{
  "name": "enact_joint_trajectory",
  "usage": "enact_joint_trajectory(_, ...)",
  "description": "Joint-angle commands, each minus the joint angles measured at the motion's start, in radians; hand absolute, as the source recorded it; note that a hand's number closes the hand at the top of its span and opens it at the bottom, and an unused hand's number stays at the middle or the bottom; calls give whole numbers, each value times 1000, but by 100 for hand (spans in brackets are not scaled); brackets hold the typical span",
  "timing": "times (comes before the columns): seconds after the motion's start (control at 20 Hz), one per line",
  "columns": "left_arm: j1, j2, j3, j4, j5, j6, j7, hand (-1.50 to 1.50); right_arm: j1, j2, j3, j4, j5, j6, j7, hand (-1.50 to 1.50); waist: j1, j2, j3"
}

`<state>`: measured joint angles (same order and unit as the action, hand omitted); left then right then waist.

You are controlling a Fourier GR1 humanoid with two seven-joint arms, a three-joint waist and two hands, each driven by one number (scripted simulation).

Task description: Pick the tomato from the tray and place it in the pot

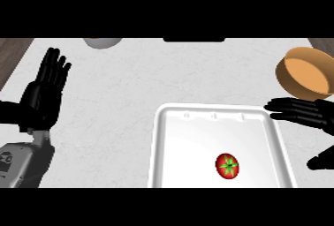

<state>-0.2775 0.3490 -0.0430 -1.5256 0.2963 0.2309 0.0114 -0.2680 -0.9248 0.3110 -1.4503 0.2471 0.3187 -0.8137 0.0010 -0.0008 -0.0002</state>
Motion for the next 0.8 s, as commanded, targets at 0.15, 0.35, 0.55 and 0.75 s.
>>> enact_joint_trajectory(0.15, 65, -27, -19, -65, -48, 15, 6, 0, 19, 43, 67, -209, 110, 79, 235, -150, 0, -3, -1)
enact_joint_trajectory(0.35, -3, -34, 21, -8, -43, -10, 16, 0, 64, 104, 77, -158, 211, 75, 241, -150, -2, 0, 0)
enact_joint_trajectory(0.55, -52, -14, 67, 28, -22, -56, 44, 0, 52, 166, 90, -181, 248, 146, 304, -150, -2, 1, 0)
enact_joint_trajectory(0.75, 61, -35, 82, -20, -26, -86, 2, 0, 121, 224, 93, -200, 335, 121, 308, -150, 0, 0, 0)
